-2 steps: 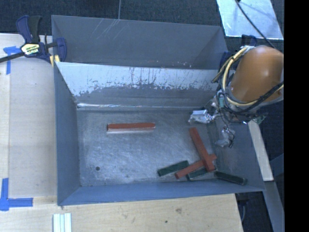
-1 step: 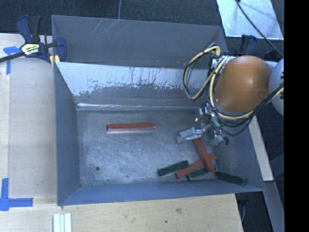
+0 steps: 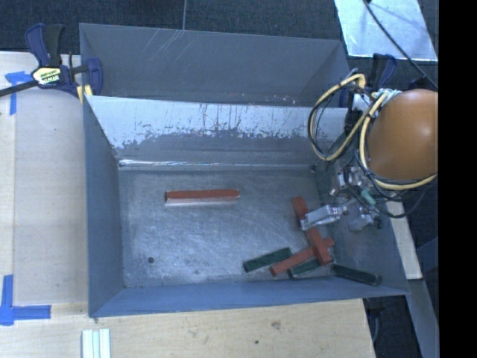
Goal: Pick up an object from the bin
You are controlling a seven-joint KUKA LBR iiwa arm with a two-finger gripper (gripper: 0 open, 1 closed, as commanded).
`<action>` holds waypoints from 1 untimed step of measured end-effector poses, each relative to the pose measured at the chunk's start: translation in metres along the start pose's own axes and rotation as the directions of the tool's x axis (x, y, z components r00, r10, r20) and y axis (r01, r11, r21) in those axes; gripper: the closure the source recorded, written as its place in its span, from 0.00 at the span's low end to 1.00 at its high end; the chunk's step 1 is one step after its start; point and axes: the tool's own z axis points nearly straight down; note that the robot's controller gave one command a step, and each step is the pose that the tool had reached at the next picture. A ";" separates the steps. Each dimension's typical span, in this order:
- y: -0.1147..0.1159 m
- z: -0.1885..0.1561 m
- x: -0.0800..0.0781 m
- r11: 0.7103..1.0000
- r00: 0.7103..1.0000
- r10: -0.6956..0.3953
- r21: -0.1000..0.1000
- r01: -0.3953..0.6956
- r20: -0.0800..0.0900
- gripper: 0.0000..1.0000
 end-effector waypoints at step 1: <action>0.015 0.044 -0.001 0.992 0.992 -0.129 0.012 0.129 -0.006 0.00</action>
Offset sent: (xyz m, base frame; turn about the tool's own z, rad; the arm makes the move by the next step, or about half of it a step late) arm -0.0201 0.0003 -0.0503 -0.1275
